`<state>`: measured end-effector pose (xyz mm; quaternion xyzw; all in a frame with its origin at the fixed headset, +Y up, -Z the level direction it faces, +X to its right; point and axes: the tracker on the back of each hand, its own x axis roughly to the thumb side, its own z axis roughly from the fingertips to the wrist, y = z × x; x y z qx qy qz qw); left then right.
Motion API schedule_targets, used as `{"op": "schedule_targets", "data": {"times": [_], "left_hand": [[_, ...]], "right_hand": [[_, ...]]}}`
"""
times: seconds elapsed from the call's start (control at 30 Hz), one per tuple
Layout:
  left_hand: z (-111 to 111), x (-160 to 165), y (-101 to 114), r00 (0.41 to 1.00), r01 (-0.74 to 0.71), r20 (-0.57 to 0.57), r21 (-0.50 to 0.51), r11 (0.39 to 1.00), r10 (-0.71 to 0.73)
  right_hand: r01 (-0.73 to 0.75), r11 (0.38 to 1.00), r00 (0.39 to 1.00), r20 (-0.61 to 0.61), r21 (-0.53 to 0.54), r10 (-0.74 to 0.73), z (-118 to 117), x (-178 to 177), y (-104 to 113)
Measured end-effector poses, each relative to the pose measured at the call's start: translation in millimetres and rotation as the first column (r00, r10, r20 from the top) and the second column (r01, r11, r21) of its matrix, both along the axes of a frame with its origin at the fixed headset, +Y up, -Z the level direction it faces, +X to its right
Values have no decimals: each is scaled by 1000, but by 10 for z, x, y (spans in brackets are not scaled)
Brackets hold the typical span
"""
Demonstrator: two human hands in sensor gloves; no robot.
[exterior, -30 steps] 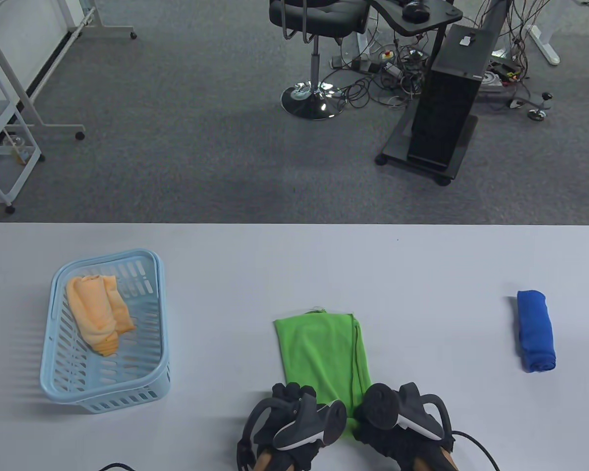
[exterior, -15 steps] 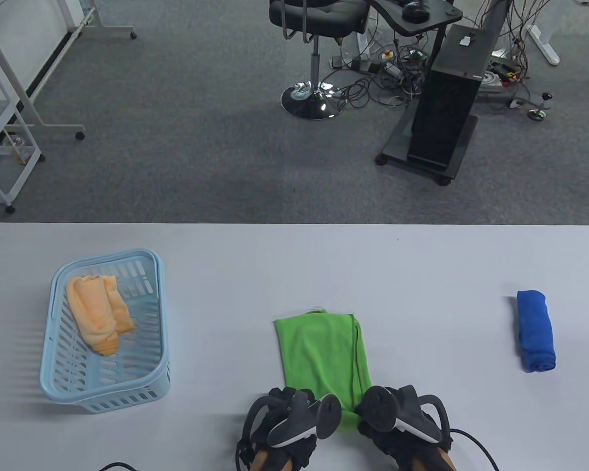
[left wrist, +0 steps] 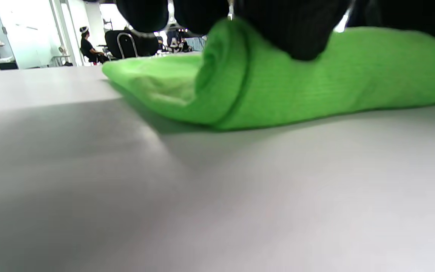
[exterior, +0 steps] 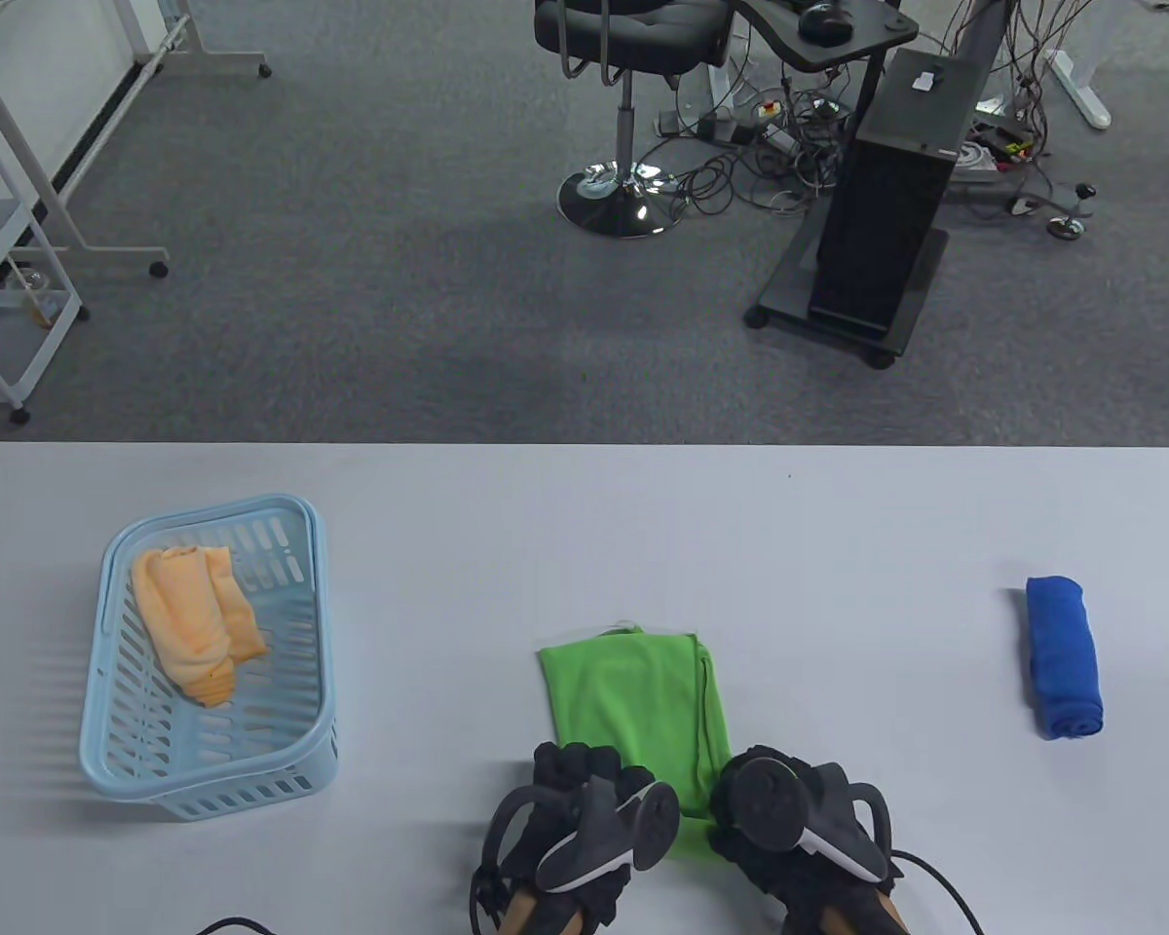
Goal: Roll rectangular towel into towel roll
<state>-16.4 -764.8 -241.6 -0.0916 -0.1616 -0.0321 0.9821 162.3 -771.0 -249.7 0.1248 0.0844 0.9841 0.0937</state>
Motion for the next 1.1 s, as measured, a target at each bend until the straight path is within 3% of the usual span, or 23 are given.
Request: {"op": "schedule_targets", "data": {"times": [0.13, 0.2, 0.37, 0.47, 0.57, 0.77, 1.1], "left_hand": [[19, 60, 11, 997, 55, 46, 25, 998, -56], [6, 61, -13, 996, 70, 56, -80, 994, -66], [4, -21, -8, 999, -23, 40, -153, 988, 29], [26, 3, -72, 997, 47, 63, -205, 978, -35], [20, 44, -108, 989, 140, 77, -136, 981, -130], [28, -4, -34, 999, 11, 38, -111, 994, -7], [-6, -32, -21, 999, -43, 26, -56, 997, 45]], "right_hand": [[-42, 999, 999, -1, 22, 42, 1, -1, -1], [-52, 998, 998, -30, -34, 51, -1, -10, -4], [-103, 989, 993, -71, -104, 96, 29, -16, -29], [-161, 980, 986, -67, -114, 154, 35, -75, -66], [-158, 983, 987, -38, -91, 155, 36, -109, -71], [-110, 992, 994, -32, -63, 108, 23, -35, -34], [-78, 996, 997, -3, -48, 78, -11, 43, 8]]}}
